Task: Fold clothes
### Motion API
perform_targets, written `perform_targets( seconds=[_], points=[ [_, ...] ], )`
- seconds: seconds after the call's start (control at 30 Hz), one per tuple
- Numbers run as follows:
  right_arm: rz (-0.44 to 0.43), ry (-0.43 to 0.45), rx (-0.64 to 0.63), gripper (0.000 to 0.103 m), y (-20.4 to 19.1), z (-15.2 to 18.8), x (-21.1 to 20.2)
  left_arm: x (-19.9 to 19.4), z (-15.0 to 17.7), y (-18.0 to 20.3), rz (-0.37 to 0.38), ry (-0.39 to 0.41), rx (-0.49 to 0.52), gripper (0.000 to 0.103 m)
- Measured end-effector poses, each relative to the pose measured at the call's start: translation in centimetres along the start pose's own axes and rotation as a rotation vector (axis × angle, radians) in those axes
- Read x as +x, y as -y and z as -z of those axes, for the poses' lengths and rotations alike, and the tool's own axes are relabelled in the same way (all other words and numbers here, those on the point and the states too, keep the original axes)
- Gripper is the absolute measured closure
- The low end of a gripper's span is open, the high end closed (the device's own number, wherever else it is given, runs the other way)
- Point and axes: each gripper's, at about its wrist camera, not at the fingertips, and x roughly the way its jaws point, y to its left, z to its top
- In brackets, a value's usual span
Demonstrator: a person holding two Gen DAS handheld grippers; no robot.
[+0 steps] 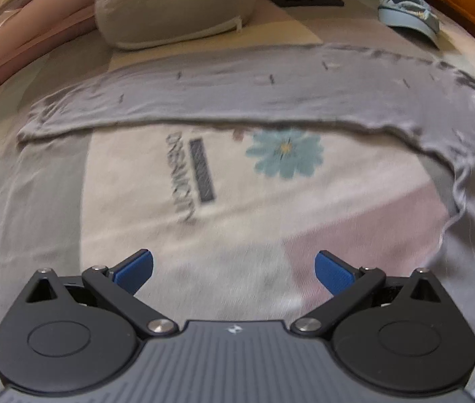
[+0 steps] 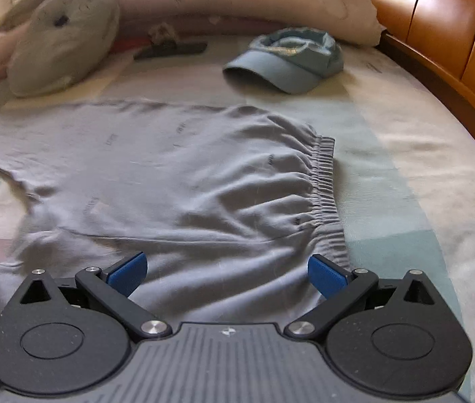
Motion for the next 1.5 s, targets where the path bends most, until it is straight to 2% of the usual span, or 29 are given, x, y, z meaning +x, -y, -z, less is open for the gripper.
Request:
perform_targets(
  seconds=[0.1, 0.17, 0.23, 0.3, 0.43, 0.57, 0.73, 0.83, 0.93, 1.1, 1.13, 1.23, 1.3, 1.33, 1.4, 1.43, 1.47, 1.5],
  points=[
    [-0.047, -0.067, 0.001, 0.000, -0.9, 1.7, -0.6, 1.0, -1.7, 1.0, 0.046, 0.009, 0.030, 0.001],
    [-0.032, -0.127, 0.001, 0.000, -1.1, 3.5, -0.2, 1.5, -2.7, 1.7, 0.068, 0.017, 0.075, 0.001],
    [0.003, -0.074, -0.022, 0.000, -0.9, 5.4, -1.1, 2.0, -3.8, 2.4, 0.092, 0.020, 0.120, 0.001],
    [0.045, -0.076, 0.018, 0.000, -0.5, 6.2, -1.6, 2.4, -4.9, 3.0, 0.123, 0.036, 0.156, 0.001],
    [0.090, -0.072, 0.031, 0.000, -0.9, 6.6, -1.8, 3.2, -7.5, 5.1, 0.188, 0.082, 0.208, 0.001],
    [0.119, -0.059, 0.038, 0.000, -1.2, 6.7, -1.7, 4.2, -10.0, 8.6, 0.285, 0.134, 0.253, 0.001],
    [0.152, -0.031, 0.064, 0.000, -1.6, 6.9, -1.6, 5.9, -11.4, 13.3, 0.393, 0.127, 0.309, 0.001],
    [0.170, -0.018, 0.080, 0.000, -1.8, 7.0, -1.5, 6.8, -10.9, 15.1, 0.365, 0.136, 0.365, 0.001],
    [0.167, -0.018, 0.081, 0.000, -1.7, 7.0, -1.5, 8.2, -10.2, 15.1, 0.277, 0.102, 0.419, 0.000],
    [0.156, -0.010, 0.075, 0.000, -1.6, 7.1, -1.5, 7.5, -11.1, 12.3, 0.250, 0.084, 0.310, 0.001],
    [0.157, -0.005, 0.074, 0.000, -1.6, 7.1, -1.5, 7.1, -11.2, 12.3, 0.268, 0.086, 0.304, 0.001],
    [0.158, 0.004, 0.076, 0.000, -1.6, 7.3, -1.6, 5.6, -11.4, 13.0, 0.386, 0.081, 0.319, 0.001],
    [0.161, 0.004, 0.079, 0.000, -1.7, 7.2, -1.5, 5.0, -10.8, 14.7, 0.489, 0.043, 0.422, 0.001],
    [0.162, 0.005, 0.080, 0.000, -1.7, 7.2, -1.5, 4.9, -10.3, 15.5, 0.503, 0.039, 0.477, 0.001],
    [0.159, 0.005, 0.078, 0.000, -1.6, 7.2, -1.5, 4.7, -8.9, 16.9, 0.485, 0.057, 0.577, 0.001],
    [0.158, 0.004, 0.078, 0.000, -1.6, 7.2, -1.5, 4.8, -8.3, 17.4, 0.451, 0.074, 0.616, 0.001],
    [0.156, 0.005, 0.078, 0.000, -1.6, 7.2, -1.5, 5.1, -8.0, 17.7, 0.384, 0.096, 0.633, 0.001],
    [0.157, 0.007, 0.077, 0.000, -1.6, 7.2, -1.5, 5.5, -8.0, 17.7, 0.332, 0.107, 0.623, 0.001]
  ],
)
